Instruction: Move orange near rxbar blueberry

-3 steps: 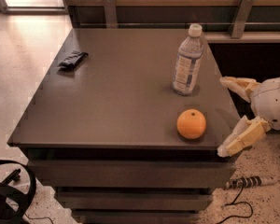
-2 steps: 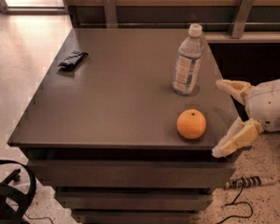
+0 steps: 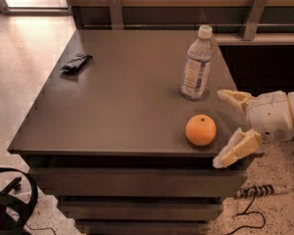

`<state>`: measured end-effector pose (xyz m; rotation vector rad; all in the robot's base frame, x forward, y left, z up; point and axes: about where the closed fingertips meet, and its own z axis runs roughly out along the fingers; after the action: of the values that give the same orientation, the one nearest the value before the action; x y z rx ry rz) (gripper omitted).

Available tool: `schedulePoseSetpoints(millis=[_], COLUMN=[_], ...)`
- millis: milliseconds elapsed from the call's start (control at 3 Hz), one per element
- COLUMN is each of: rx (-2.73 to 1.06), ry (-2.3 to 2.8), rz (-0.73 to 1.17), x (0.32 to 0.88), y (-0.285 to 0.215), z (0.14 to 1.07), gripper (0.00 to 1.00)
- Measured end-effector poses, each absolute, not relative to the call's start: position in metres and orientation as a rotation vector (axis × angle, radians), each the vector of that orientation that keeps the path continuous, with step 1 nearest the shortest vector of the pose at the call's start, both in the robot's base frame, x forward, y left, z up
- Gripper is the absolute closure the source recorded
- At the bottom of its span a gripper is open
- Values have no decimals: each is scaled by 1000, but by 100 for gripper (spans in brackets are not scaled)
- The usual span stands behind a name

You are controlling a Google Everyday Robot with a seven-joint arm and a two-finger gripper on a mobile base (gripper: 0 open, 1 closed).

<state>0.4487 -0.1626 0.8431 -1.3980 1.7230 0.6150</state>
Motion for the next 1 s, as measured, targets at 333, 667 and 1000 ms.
schedulePoseSetpoints(millis=[333,667,1000], rx=[-1398,-1408,-1425], ry=[1716,1703,1674], rz=[622,626,633], x=[450,451,450], y=[-157,-151,-145], z=[839,837,839], gripper=[16,39,64])
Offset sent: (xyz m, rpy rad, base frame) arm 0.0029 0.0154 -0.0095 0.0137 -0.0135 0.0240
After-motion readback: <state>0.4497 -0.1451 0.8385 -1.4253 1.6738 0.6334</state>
